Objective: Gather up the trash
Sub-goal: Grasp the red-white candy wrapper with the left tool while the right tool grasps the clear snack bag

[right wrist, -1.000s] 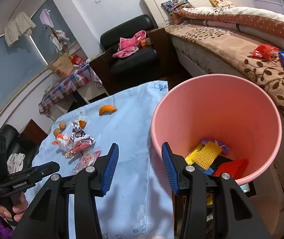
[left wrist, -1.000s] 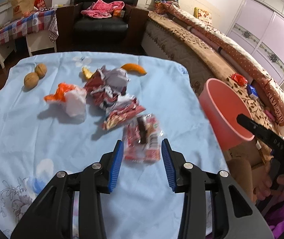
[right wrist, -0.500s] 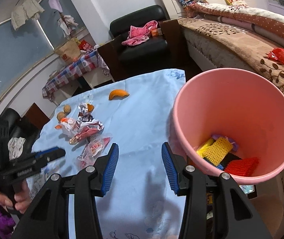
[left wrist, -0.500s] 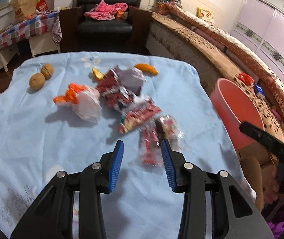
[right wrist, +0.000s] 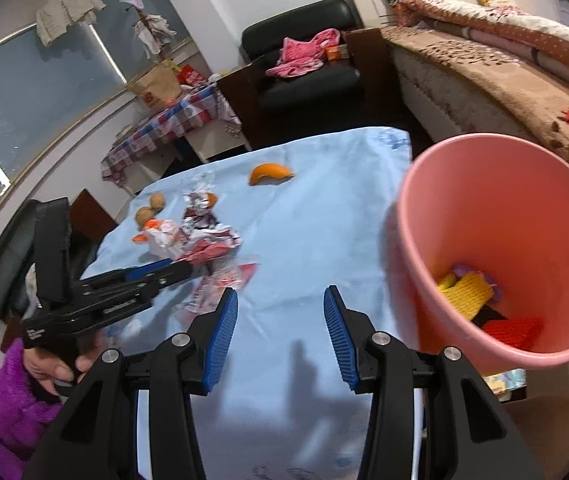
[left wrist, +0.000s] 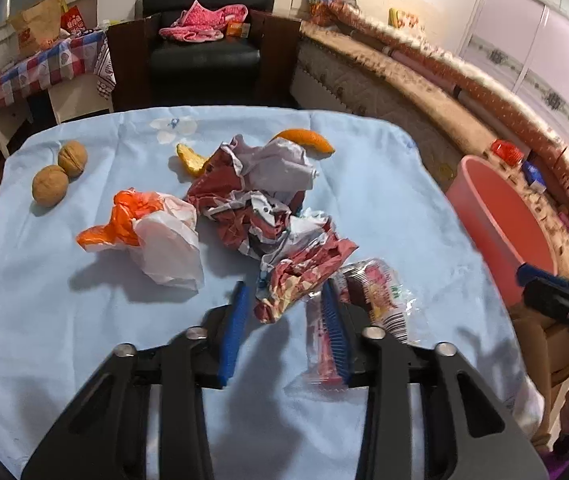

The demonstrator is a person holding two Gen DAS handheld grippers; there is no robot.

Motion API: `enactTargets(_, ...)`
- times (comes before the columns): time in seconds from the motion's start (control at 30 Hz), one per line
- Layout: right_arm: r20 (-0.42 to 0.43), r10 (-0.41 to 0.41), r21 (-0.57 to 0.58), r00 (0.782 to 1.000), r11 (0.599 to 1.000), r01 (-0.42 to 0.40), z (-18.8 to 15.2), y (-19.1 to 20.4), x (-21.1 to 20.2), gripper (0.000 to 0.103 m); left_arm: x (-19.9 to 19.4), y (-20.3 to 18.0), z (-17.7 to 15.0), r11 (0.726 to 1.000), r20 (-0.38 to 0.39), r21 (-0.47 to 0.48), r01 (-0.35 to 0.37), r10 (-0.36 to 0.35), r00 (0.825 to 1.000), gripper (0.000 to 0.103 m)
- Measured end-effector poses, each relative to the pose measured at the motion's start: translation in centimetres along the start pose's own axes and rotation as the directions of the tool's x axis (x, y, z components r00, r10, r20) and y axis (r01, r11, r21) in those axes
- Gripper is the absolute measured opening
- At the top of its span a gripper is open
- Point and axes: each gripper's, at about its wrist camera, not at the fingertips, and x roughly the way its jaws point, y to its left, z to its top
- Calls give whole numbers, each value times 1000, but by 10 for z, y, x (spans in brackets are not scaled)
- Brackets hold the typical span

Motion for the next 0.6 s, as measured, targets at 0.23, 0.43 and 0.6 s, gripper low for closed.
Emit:
enactTargets(0.23, -69, 59, -27, 996, 998, -61, 1, 26, 21, 51, -9, -3, -8, 998, 12, -8, 56, -56, 998, 11)
enactTargets(0.43, -148, 43, -44, 988, 998, -50, -1, 40, 50, 51, -20, -7, -16, 993, 25, -32, 112, -111, 993, 11)
enactTargets(0.6, -181, -10, -66, 983, 998, -2, -7, 40, 63, 30, -33, -4, -16, 990, 52, -48, 133, -130, 990, 11)
